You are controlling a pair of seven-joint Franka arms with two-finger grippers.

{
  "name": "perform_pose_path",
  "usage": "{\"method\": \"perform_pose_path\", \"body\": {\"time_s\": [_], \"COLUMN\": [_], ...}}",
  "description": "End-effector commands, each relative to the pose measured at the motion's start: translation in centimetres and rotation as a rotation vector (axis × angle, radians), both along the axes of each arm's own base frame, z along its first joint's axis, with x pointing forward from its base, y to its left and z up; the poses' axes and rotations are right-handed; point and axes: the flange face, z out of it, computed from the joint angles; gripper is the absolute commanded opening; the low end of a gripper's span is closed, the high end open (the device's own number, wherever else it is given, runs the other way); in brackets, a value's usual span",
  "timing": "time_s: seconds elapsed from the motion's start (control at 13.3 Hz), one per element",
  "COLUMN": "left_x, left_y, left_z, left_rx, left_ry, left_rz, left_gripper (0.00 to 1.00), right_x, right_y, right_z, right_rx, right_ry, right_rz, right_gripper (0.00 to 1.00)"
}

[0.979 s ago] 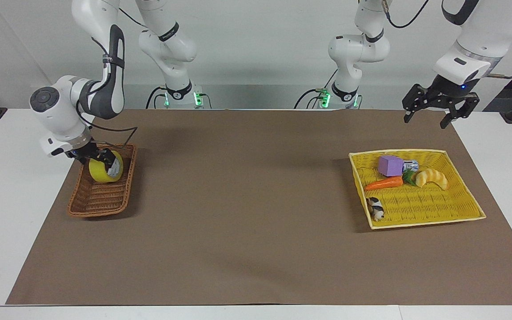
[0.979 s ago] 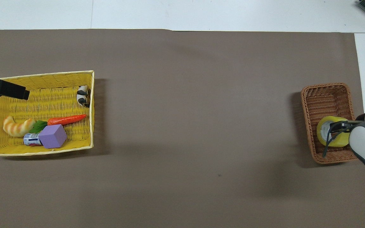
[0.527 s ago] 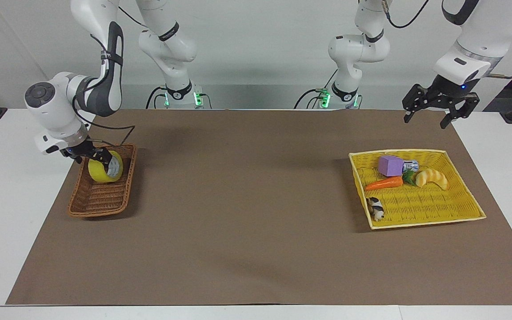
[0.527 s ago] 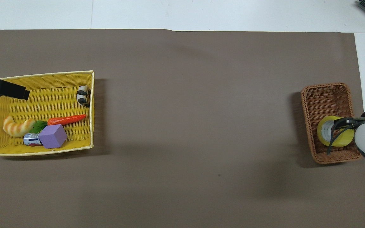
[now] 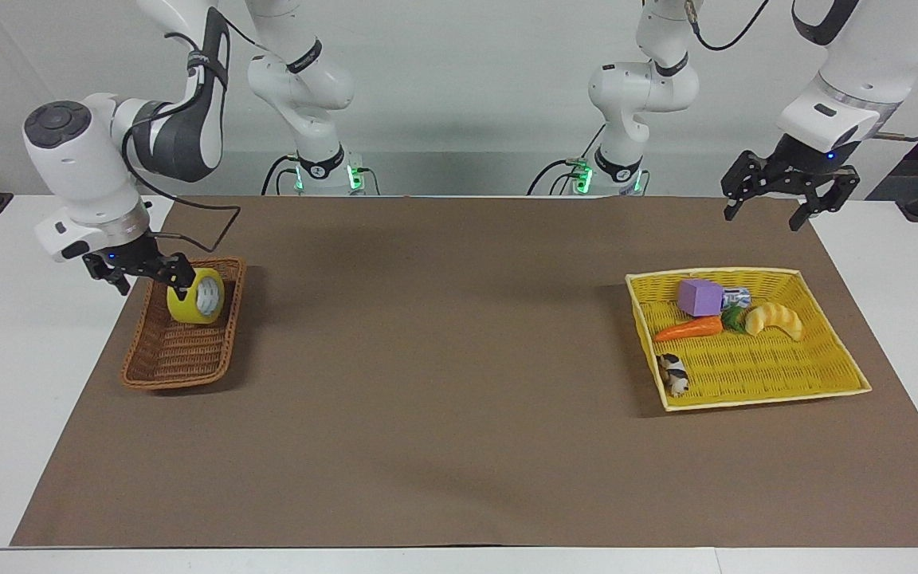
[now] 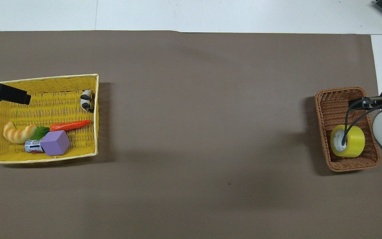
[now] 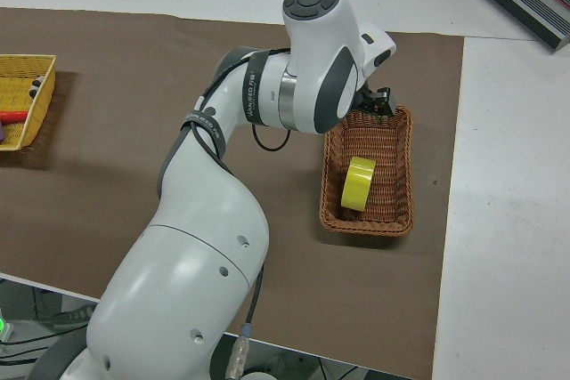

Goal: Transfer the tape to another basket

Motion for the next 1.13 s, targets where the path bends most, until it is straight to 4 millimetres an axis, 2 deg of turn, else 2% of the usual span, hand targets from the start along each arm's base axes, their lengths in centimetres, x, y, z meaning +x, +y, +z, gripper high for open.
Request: {"method": "perform_pose_path", "body": {"time_s": [0.0,0.23,0.75,1.05], "left_x": [-0.6,-0.6,-0.6,-0.6], "left_y": [0.5,0.5,0.5,0.5], "left_z": [0.1,0.1,0.1,0.1], "left_rx": [0.015,0.017,0.015,0.015], "left_ry": [-0.004,-0.004,-0.004,-0.004], "left_rz": [0.001,0.001,0.001,0.001], "left_gripper": [1.00,1.00,1.00,1.00], "right_x": [0.7,1.0,0.8,0.0], "right_y": [4.0,7.9,8.9,9.0], "right_z": [2.4,4.2,8.1,9.4], "right_rx": [0.001,0.010,0.091,0.108], "right_ry": [-0.015,-0.018,0.032,0.062], "right_rz": [-0.025,-0.049,-0.090,-0.098], "right_gripper": [1.00,1.00,1.00,1.00]}}
